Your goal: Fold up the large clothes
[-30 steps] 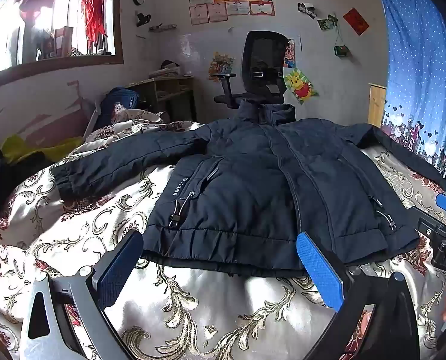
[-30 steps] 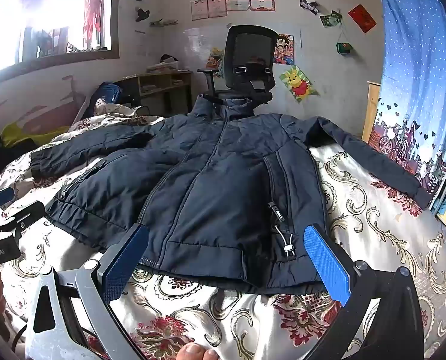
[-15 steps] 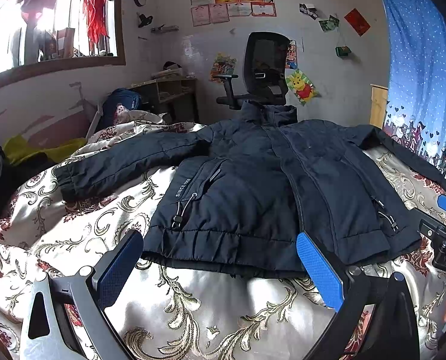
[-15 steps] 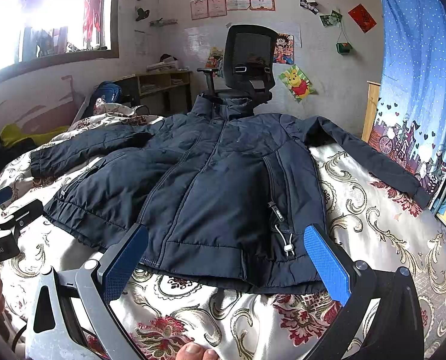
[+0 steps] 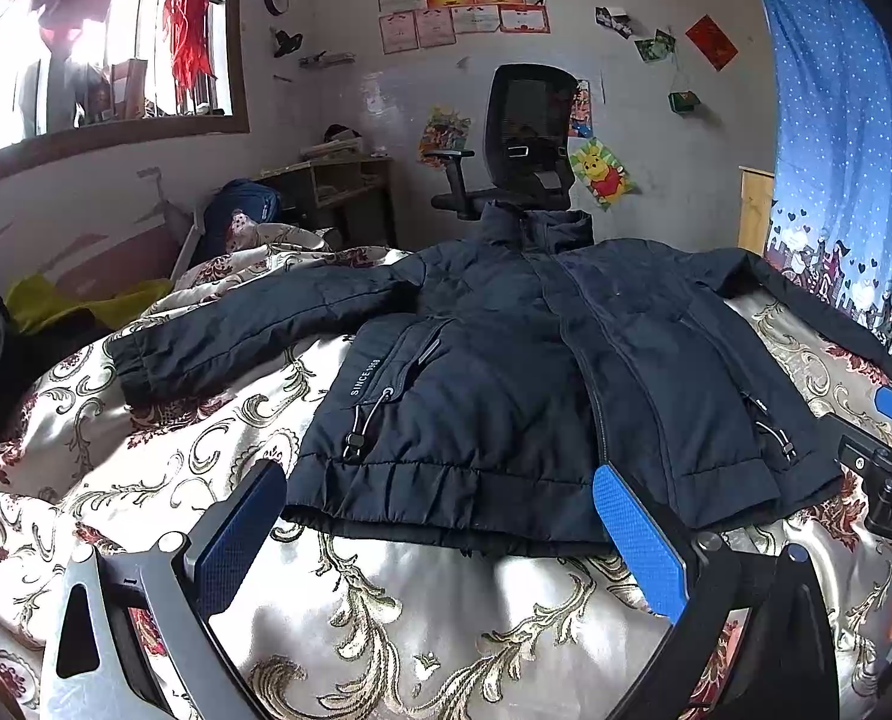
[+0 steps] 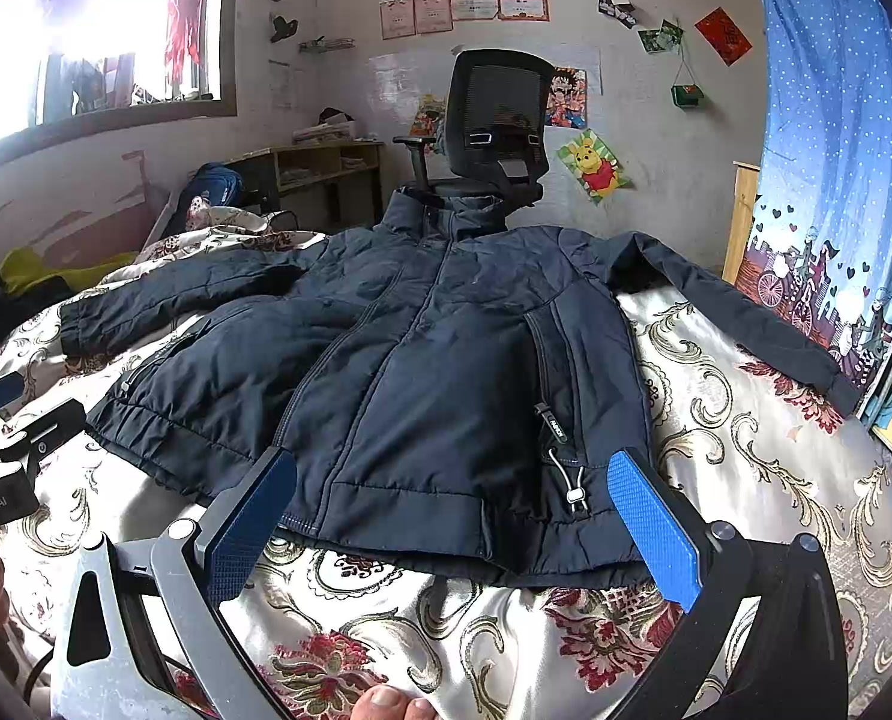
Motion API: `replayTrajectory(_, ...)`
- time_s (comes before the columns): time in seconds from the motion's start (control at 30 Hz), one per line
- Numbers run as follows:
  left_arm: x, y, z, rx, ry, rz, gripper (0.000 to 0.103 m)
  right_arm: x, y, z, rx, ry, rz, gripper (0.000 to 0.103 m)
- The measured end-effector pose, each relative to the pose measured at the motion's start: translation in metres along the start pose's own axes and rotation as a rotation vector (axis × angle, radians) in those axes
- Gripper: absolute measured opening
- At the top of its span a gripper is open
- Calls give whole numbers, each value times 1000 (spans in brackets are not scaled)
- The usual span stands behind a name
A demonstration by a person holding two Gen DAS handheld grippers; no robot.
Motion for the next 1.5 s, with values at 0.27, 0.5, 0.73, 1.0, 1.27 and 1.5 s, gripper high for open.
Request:
replayTrajectory(0.27,0,0,0,-2,-2,1,103,0,0,0,1,-1,1,102)
replayTrajectory(0.5,0,1,-1,3,-3,1,103,1,1,0,1,-1,1,102)
replayTrajectory(0.73,0,2,-1,5,-6,1,103,1,0,0,1,-2,1,102)
replayTrajectory(1.0,1,2,-1,5,-4,0,103,1,0,0,1,-3,1,102)
replayTrajectory(1.27,1,2,-1,4,-5,1,103,0,1,-1,0,-1,-1,102)
replayTrajectory(1.5,0,2,-1,3,-4,-1,103,2,-1,0,0,-3,0,102)
Point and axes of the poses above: each gripper's, at about its wrist camera, not at the fingertips, and y roughly against the way its jaws point, x to its right, z to its underside, the point moved 2 cm from there along -y, roughly the way its jaws point, and after that the axes turned 13 degrees about -z, right-handed, at the moved point
